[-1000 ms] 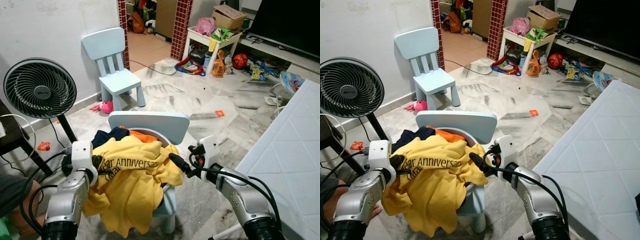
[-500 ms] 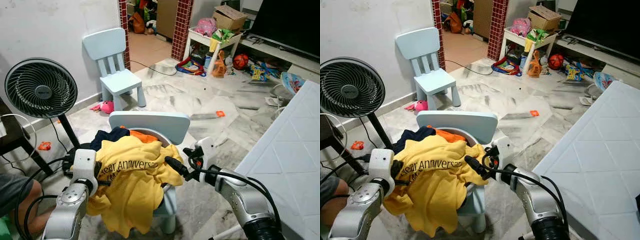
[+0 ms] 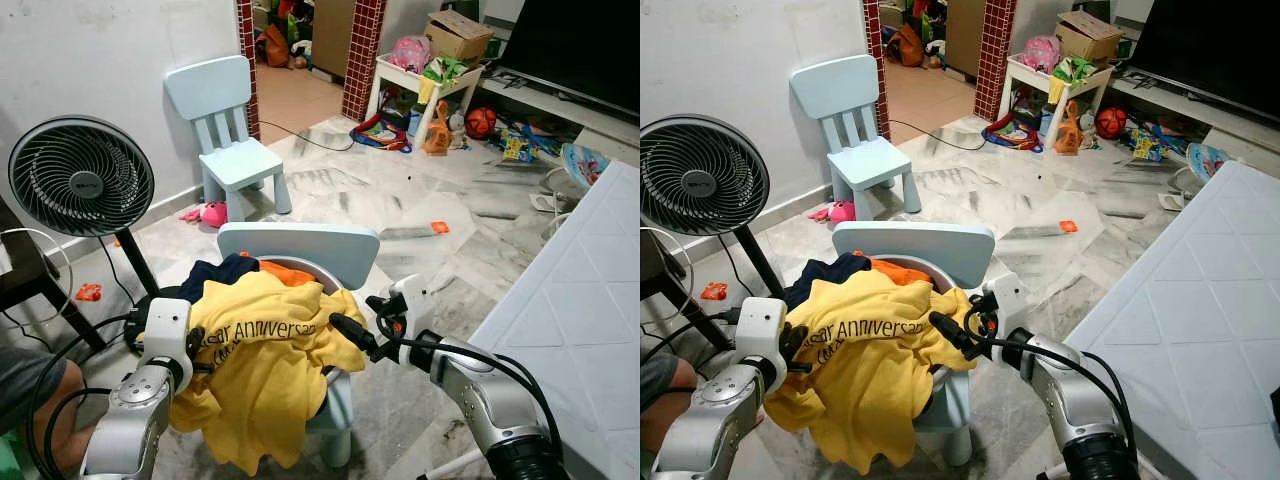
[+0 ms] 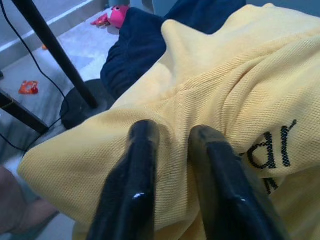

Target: Hang hanger

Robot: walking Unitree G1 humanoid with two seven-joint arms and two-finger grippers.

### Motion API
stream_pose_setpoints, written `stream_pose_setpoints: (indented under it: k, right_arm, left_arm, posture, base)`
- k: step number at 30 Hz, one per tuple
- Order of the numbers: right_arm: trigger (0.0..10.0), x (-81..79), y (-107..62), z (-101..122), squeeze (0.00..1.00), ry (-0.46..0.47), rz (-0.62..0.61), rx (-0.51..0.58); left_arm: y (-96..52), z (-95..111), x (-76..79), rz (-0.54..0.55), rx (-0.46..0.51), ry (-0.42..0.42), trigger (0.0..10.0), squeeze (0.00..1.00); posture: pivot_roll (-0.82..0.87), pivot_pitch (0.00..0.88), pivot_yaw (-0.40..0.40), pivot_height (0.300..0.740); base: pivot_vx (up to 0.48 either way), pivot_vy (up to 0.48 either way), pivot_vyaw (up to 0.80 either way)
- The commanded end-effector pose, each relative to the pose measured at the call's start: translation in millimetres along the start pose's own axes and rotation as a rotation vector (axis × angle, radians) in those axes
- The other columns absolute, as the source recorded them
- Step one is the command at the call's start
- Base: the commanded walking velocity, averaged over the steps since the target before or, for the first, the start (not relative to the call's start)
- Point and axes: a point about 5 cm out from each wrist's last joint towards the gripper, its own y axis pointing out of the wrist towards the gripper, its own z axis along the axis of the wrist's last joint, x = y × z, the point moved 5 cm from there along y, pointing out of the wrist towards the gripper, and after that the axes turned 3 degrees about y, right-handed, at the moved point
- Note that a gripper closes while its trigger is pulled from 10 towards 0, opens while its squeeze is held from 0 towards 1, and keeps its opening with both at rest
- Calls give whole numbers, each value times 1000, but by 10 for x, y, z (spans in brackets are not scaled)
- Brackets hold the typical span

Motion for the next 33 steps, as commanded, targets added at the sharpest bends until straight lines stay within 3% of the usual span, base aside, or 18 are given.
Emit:
stream_pose_setpoints:
  k: [1, 2, 3, 24, 33]
  right_arm:
    - [10000, 7, -14, 59, 0, -23, -2, 7]
    - [10000, 7, -14, 58, 0, -24, -3, 7]
    - [10000, 7, -14, 57, 0, -25, -3, 7]
    - [10000, 12, -17, 59, 0, -43, -15, 6]
    - [10000, 12, -18, 50, 0, -47, -23, 5]
  left_arm:
    - [20, -2, -24, -5, -15, -26, 10000, 1000]
    - [28, -15, -32, -8, -21, -27, 10000, 173]
    - [35, -26, -35, -12, -25, -30, 10000, 0]
    - [271, -46, -65, -44, -56, -58, 10000, 0]
    - [371, -25, 196, -179, -52, -60, 10000, 0]
  posture:
    - [-44, 28, -47, 740]
    - [-44, 27, -47, 740]
    - [-44, 27, -47, 740]
    - [-58, 28, -43, 740]
    - [-63, 30, -40, 740]
  base:
    - [0, 0, 0]
    - [0, 0, 0]
    - [0, 0, 0]
    - [0, 0, 0]
    - [0, 0, 0]
